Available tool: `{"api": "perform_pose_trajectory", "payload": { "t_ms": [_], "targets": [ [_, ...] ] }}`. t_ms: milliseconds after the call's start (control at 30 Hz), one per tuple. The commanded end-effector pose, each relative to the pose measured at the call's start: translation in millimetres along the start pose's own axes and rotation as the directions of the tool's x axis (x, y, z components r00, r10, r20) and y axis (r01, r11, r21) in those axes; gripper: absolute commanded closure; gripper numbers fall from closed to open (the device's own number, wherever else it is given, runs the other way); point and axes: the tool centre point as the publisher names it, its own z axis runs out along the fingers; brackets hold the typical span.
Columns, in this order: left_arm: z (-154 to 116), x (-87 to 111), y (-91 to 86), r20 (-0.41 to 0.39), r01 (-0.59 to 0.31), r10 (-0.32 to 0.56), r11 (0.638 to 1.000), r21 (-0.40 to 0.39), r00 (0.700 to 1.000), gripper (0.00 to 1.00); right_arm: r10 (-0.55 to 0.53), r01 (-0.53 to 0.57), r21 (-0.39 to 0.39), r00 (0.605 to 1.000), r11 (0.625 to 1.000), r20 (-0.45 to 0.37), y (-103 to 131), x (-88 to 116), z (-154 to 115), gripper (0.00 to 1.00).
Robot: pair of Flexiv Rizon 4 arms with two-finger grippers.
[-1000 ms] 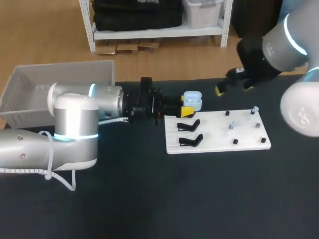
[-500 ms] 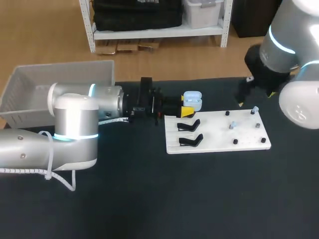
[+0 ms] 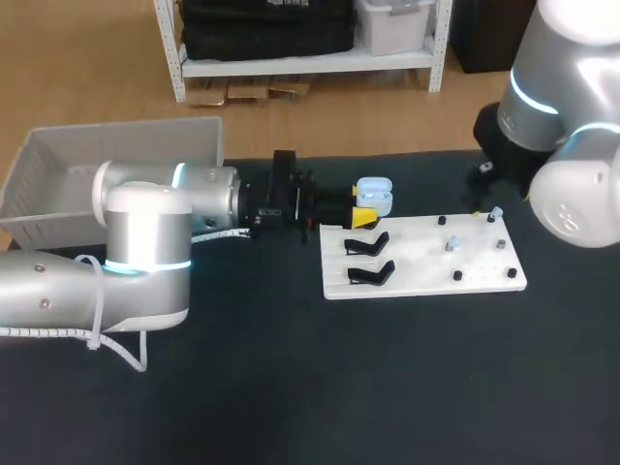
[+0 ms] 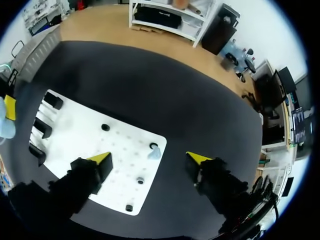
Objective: Pick up each earbud case from the left stands, insert the matching earbuds, close the lid, and place the case in the box.
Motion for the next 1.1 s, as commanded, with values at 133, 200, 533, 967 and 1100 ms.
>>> {"api": "perform_pose_trajectory", "payload": {
  "t_ms": [133,200,533,967,1100],
  "targets": [
    [0.4,1.4,0.2,0.004,-0.003,0.003,1.000,-0.002,1.000,1.00,-0.007,0.007,-0.006,1.000,1.000,-0.022,-4.8,-1.2,5.3,0.44],
    [0.4,1.4,0.2,0.004,-0.003,0.003,1.000,-0.002,1.000,1.00,-0.010,0.010,-0.006,1.000,1.000,-0.028,-6.2,0.3,6.9,0.50],
    [0.4,1.4,0.2,0.004,-0.003,0.003,1.000,-0.002,1.000,1.00,-0.018,0.017,-0.024,0.999,1.000,-0.046,-6.6,4.7,11.1,0.51],
    [0.4,1.4,0.2,0.004,-0.003,0.003,1.000,-0.002,1.000,1.00,-0.025,0.023,-0.039,0.997,0.999,-0.072,-3.3,5.8,22.4,0.55],
    [0.4,1.4,0.2,0.004,-0.003,0.003,1.000,-0.002,1.000,1.00,-0.029,0.027,-0.037,0.997,0.999,-0.071,-2.4,3.4,24.0,0.56]
  ]
}}
